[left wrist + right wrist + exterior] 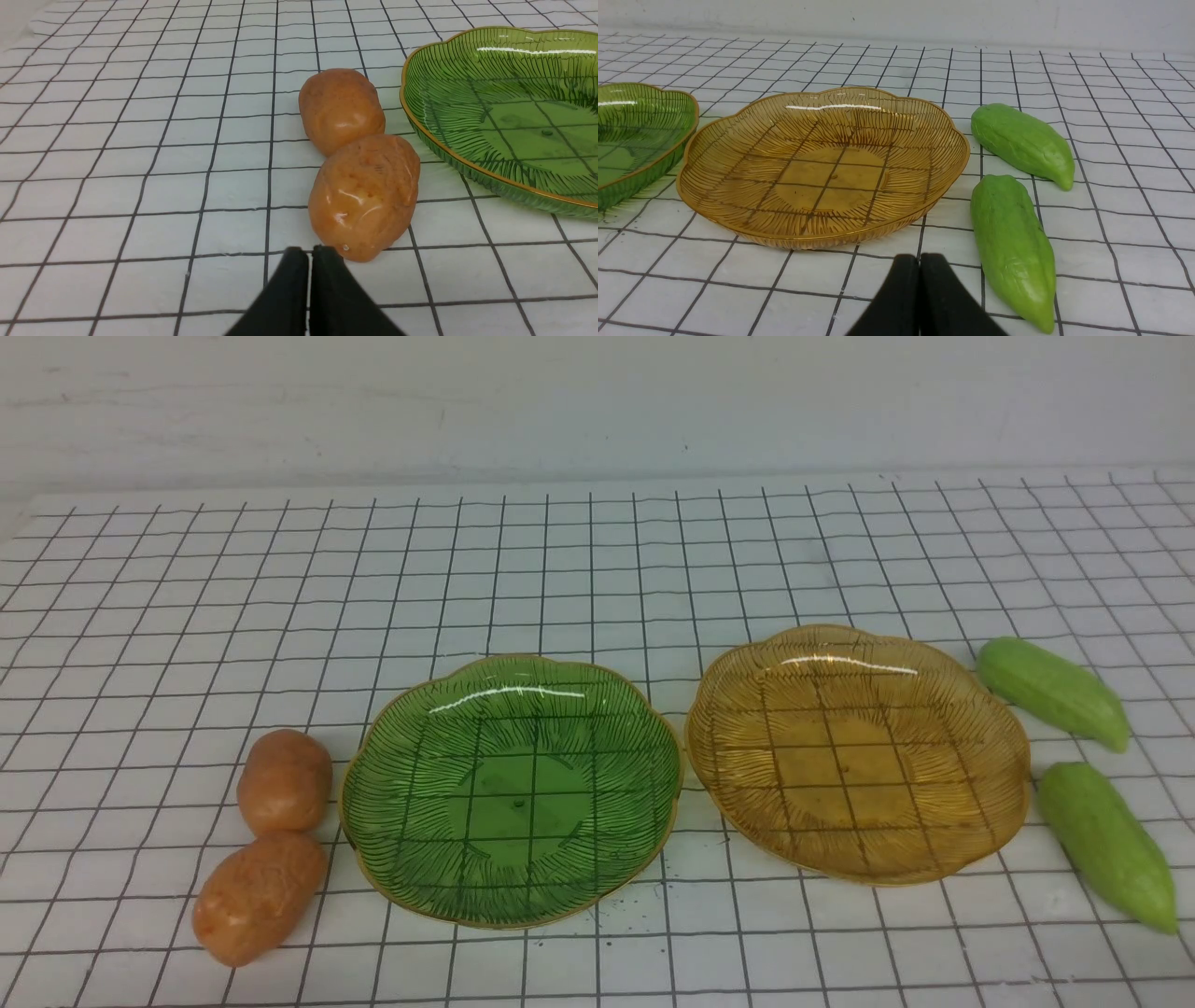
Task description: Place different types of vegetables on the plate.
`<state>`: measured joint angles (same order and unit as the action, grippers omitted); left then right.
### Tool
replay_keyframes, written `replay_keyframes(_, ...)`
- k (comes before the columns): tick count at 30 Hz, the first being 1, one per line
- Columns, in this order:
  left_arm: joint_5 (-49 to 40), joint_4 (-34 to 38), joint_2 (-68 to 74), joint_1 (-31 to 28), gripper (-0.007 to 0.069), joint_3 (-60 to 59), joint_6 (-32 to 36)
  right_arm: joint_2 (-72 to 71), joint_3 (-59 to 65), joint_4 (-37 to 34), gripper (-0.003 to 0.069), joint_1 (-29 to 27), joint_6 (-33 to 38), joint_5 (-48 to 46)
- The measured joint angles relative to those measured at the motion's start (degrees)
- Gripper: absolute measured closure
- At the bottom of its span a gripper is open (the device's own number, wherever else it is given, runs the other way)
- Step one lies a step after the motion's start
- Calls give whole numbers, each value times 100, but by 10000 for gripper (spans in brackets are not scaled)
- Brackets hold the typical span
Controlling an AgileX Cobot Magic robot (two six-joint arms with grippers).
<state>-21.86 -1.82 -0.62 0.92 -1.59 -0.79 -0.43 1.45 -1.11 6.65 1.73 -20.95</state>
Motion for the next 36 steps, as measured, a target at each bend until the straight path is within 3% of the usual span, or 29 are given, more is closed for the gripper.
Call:
replay_keyframes(27,0,-21,0,0,632,0,0,0,0,-2,673,0,0,0)
replay_keyframes(29,41,21,0,0,632,0,-115,0,0,-321,673,0,-243,44)
replay_keyframes(32,362,1351,0,2,632,-6,-1208,0,19,-1625,673,0,-1087,189)
replay_keyframes(36,481,2939,0,2,632,-6,-2453,0,20,-2643,673,0,-1566,353)
